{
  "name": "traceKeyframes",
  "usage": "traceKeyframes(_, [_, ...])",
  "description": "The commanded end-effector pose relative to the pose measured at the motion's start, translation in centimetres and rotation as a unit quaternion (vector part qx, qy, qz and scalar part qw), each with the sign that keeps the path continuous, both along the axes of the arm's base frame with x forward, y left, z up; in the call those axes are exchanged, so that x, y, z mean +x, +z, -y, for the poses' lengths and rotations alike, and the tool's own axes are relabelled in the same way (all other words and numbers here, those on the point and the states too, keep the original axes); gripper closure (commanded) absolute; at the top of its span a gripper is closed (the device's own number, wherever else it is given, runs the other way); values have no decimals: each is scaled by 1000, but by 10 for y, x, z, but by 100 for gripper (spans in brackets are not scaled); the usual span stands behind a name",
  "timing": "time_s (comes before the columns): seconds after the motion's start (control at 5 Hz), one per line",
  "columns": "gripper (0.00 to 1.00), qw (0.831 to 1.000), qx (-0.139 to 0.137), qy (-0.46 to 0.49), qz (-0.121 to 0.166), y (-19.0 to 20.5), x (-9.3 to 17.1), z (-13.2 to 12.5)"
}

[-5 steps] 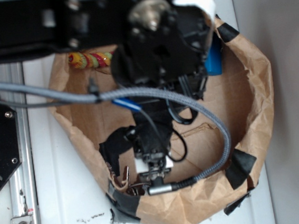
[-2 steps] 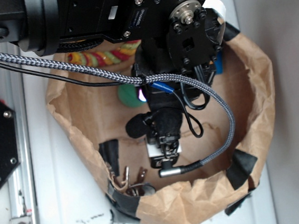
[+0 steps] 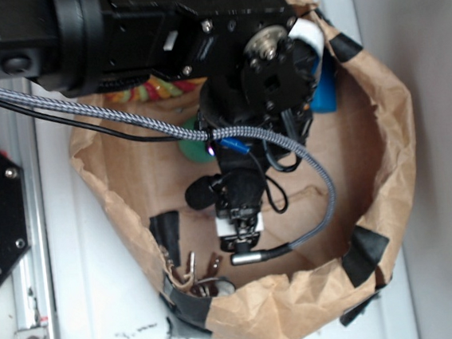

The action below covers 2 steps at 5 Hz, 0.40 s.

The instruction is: Grab the silver keys.

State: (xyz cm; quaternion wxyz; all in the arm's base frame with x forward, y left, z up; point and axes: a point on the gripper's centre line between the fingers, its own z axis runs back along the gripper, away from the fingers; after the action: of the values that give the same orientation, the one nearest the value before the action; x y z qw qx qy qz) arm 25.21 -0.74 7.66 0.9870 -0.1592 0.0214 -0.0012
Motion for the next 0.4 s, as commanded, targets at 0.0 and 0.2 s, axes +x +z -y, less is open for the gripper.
traceKeyframes(0.0, [0, 999, -49, -13, 13, 4, 0, 14])
traceKeyframes(0.2, [0, 998, -67, -10, 14, 6, 2, 17])
